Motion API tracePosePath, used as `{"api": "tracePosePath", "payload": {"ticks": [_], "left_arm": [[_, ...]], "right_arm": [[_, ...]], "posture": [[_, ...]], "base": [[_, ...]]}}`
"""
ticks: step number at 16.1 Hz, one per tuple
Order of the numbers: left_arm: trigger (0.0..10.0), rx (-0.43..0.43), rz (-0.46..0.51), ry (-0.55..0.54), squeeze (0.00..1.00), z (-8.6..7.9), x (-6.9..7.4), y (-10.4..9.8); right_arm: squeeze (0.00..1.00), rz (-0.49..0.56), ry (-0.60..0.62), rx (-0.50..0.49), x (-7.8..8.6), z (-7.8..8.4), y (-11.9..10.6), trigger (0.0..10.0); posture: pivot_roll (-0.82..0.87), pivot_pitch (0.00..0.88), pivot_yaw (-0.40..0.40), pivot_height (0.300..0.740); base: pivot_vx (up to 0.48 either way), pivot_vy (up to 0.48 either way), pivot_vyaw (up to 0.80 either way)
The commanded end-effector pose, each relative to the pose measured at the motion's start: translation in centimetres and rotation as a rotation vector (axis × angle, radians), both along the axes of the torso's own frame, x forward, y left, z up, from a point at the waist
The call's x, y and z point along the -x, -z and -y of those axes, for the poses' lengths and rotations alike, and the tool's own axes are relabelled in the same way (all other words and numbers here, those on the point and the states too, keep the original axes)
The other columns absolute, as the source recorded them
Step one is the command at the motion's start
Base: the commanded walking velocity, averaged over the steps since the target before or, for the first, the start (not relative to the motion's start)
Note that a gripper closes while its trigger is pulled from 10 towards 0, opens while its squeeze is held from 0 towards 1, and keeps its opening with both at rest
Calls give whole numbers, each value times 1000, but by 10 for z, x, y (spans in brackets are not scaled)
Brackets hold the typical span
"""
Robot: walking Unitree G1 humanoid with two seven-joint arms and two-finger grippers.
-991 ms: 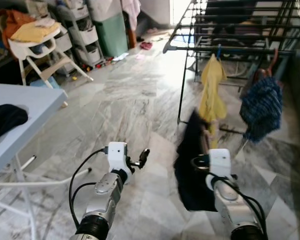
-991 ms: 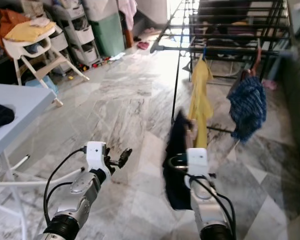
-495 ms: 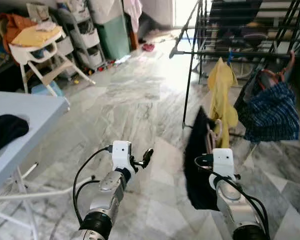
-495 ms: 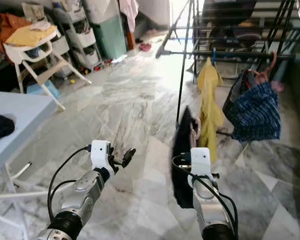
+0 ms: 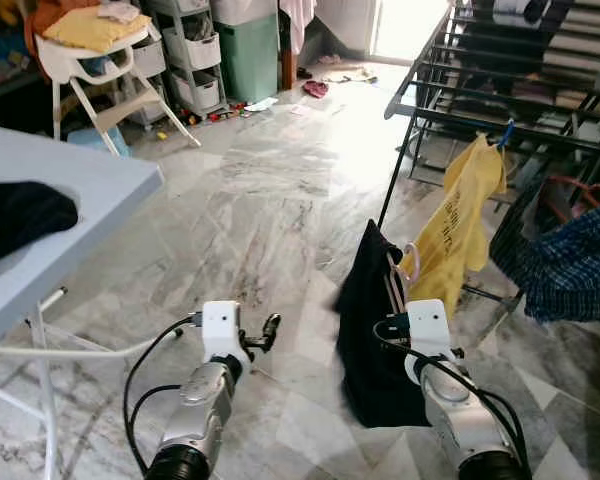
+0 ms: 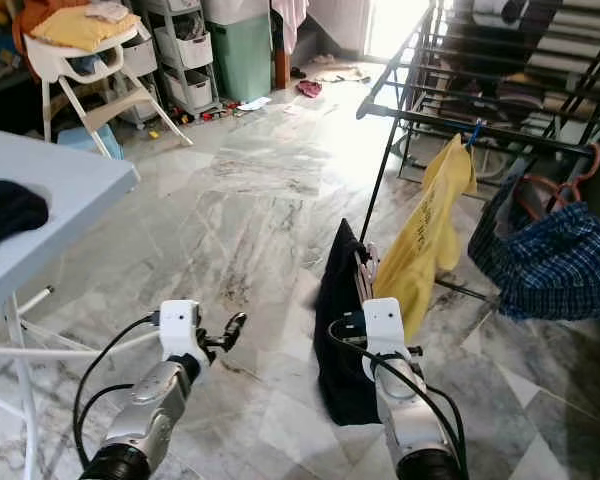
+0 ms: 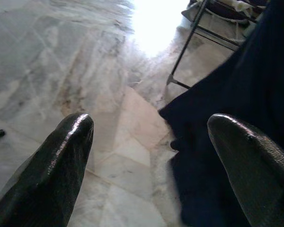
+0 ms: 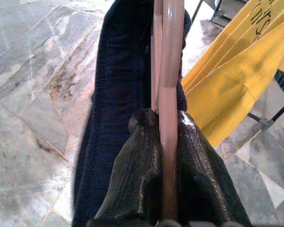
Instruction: Hang hanger
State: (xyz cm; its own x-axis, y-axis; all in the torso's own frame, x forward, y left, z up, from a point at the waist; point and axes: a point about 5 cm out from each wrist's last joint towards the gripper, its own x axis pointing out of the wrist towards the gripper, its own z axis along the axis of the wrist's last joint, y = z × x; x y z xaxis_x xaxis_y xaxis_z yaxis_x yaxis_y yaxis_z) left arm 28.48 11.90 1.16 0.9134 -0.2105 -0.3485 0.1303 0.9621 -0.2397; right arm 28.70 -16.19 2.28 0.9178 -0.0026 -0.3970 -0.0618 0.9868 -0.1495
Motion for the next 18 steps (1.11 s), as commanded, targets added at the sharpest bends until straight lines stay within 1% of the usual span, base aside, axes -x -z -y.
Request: {"api": "tracePosePath", "payload": {"ticks": [1,2,4,5,8,9,11,12,15,18], "left_arm": [[10000,-9,31,-16,0,-6,-3,-5],[10000,-13,33,-14,0,-8,-3,-5],[10000,6,49,-22,0,-14,-1,-6],[10000,16,49,-20,0,-15,0,-6],[10000,23,46,3,0,-13,1,-6],[10000,19,46,16,0,-12,0,-7],[10000,19,47,19,0,-12,-4,-10],[10000,22,47,23,0,-12,-5,-10],[10000,23,50,35,0,-11,-7,-12],[10000,24,45,41,0,-10,-7,-11]], "right_arm": [[0,24,-19,3,-8,-4,-8,10000],[0,22,-25,4,-8,-6,-8,10000],[0,23,-36,-9,-9,-11,-8,10000],[0,10,-19,-19,-9,-11,-5,10000],[0,7,-9,-52,-6,-19,-1,10000],[0,-7,-4,-48,-5,-20,4,10000],[0,8,9,-55,-6,-21,1,10000],[0,14,15,-53,-6,-19,1,10000],[0,17,40,-48,-4,-10,2,10000],[0,33,39,-50,-5,-11,-1,10000]], "posture": [[-151,0,-40,740],[-147,0,-43,740],[-139,0,-18,740],[-139,0,-6,740],[-144,0,47,740],[-146,0,53,740],[-160,0,66,740],[-163,0,71,740],[-170,0,79,740],[-178,0,84,740]], "base": [[0,0,0],[0,0,0],[0,0,0],[0,0,0],[82,0,-702],[274,0,-800],[281,0,-800],[285,0,-800],[305,0,0],[304,166,0]]}}
